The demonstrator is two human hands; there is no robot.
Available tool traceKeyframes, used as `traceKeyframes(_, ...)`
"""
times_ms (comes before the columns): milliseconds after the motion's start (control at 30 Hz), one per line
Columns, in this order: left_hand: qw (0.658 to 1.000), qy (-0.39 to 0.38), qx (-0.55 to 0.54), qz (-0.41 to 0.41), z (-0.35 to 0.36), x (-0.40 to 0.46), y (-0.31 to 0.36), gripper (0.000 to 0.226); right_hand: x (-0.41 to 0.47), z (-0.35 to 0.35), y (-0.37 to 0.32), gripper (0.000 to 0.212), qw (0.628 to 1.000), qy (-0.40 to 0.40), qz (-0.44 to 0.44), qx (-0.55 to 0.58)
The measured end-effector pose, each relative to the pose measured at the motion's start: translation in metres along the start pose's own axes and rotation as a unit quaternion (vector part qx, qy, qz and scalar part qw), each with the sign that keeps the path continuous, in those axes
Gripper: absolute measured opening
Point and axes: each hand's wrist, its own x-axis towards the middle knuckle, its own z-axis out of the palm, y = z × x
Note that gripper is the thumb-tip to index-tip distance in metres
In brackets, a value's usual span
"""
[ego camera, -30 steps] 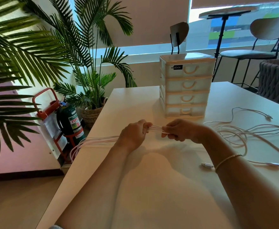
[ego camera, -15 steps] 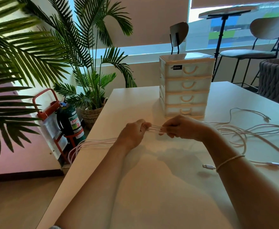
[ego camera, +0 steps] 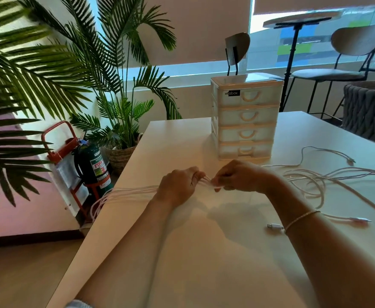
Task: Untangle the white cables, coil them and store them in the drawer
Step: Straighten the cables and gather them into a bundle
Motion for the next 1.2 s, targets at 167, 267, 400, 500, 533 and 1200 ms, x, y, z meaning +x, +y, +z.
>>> traceKeyframes(167, 0.998, -0.041, -0.015, 0.049, 0.0, -0.005, 0.012, 0.035, 0.006, -0.003, 0.008, 0.027, 0.991, 0.13, 0.005, 0.023)
traceKeyframes(267, 0.999, -0.045, -0.002, 0.02, -0.001, -0.004, 0.006, 0.037, 0.006, 0.001, 0.008, 0.025, 0.998, 0.069, 0.001, -0.007)
traceKeyframes(400, 0.998, -0.068, 0.018, 0.006, -0.006, -0.004, -0.003, 0.038, 0.005, 0.001, 0.007, 0.024, 0.999, 0.039, 0.01, -0.002)
traceKeyframes(500, 0.996, -0.088, 0.031, -0.006, -0.013, -0.011, -0.025, 0.04, 0.004, -0.003, 0.01, 0.027, 0.996, 0.081, 0.002, -0.045)
traceKeyframes(533, 0.995, -0.095, 0.039, -0.016, -0.016, -0.014, -0.035, 0.041, 0.004, -0.003, 0.011, 0.028, 0.994, 0.093, 0.001, -0.052)
traceKeyframes(1200, 0.984, -0.066, 0.09, -0.138, -0.068, -0.02, -0.071, 0.035, 0.026, 0.018, -0.036, 0.028, 0.974, 0.126, -0.06, -0.179)
